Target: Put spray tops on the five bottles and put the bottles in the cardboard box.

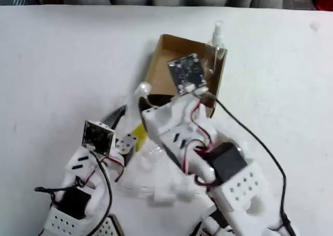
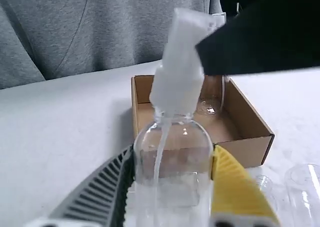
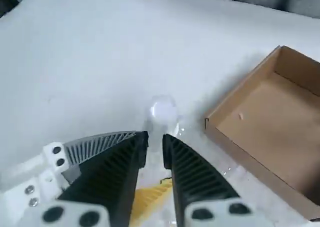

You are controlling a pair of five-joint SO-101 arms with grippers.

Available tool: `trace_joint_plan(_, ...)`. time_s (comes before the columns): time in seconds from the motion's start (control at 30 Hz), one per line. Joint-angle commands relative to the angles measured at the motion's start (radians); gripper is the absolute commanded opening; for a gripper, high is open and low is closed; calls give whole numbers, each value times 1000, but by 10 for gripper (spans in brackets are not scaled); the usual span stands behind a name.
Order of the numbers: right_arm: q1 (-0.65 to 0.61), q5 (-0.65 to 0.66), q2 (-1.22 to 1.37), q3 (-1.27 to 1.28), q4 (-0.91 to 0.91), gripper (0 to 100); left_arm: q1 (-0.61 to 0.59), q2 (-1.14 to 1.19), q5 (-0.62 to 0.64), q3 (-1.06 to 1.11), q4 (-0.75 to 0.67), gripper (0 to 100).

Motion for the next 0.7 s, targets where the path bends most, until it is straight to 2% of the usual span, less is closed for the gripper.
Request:
trace_joint_plan(0.0, -8, -5, 116, -54, -35, 15, 1, -13, -14, -9, -32, 20)
trace_joint_plan(0.13, -15, -3, 76, -60, -25, 15, 1, -13, -14, -9, -32, 20)
trace_joint_plan(0.37, -1, 5, -65, -63, 133, 15, 1, -13, -14, -9, -34, 20)
trace_joint_plan(0.5, 82, 84, -116, -58, 269, 15, 1, -13, -8, -9, -38, 20)
trace_joint_plan(0.67, 285, 170, -134, -54, 410, 15, -1, -13, -6, -9, -103, 20)
